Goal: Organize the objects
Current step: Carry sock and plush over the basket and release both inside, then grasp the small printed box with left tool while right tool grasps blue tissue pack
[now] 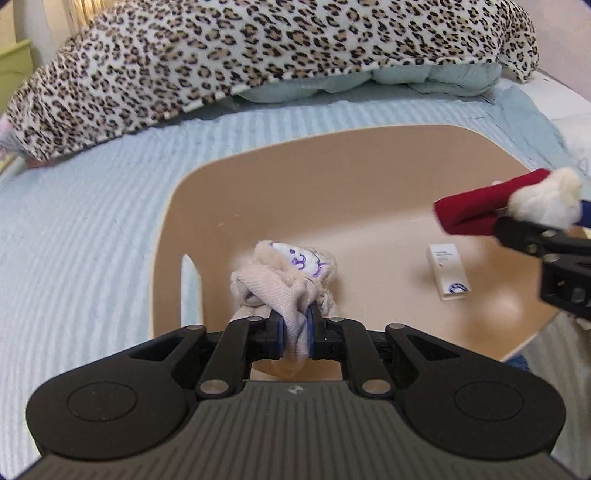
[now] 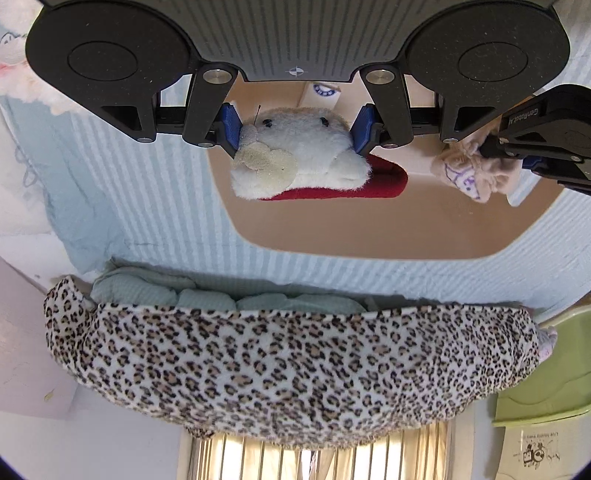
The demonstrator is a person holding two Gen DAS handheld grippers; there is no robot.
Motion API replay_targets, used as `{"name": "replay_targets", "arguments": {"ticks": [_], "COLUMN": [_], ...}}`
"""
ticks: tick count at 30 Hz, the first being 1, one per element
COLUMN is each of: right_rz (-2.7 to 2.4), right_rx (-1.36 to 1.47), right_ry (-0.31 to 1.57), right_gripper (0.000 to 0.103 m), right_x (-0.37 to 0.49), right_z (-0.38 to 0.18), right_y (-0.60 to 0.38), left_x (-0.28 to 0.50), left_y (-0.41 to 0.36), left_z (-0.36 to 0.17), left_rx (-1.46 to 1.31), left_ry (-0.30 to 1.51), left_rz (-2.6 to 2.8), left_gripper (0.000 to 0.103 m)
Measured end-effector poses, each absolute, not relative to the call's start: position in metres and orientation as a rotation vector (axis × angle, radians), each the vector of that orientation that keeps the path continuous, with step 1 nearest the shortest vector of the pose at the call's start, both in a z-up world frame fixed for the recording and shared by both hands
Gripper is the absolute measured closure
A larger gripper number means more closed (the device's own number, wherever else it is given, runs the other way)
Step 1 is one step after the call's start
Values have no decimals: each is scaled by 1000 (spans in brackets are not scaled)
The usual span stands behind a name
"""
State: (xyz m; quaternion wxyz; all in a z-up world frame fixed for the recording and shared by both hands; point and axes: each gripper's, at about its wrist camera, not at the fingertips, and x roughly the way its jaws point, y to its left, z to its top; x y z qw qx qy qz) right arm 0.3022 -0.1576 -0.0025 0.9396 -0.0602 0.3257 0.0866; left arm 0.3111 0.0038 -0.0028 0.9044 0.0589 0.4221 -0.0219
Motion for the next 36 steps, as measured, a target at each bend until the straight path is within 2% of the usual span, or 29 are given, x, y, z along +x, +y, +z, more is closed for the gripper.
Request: {"name": "replay_targets", "arguments": {"ticks": [1, 2, 4, 6, 7, 12, 17, 24, 36], "right_rz": [178, 178, 181, 183, 183, 188, 184, 178, 155], "right_rx": [-121, -120, -112, -100, -96, -94, -96, -135, -137], "right_ry": [671, 675, 660, 646, 636, 593, 589, 646, 773], "right_gripper": [46, 38, 36, 28, 26, 9, 0, 0, 0], "right_x": [303, 302, 298, 291, 288, 262, 235, 207, 186], "right_z": [-3, -3, 1, 8, 13, 39, 54, 43, -19], "right_y": [-157, -157, -159, -162, -163, -170, -181, -190, -203], "left_x": [309, 306, 300, 293, 289, 263, 236, 207, 207], "left_y": [5, 5, 6, 9, 9, 16, 18, 13, -2], "left_z": [0, 3, 11, 23, 28, 50, 56, 40, -12], "left_rx": [126, 131, 142, 138, 136, 126, 124, 151, 42], "left_ry": [866, 856, 836, 812, 798, 758, 759, 803, 936], "left_rz": [-42, -37, -24, -26, -32, -40, -50, -85, -115], "left_gripper": [81, 76, 50, 36, 33, 28, 24, 23, 23]}}
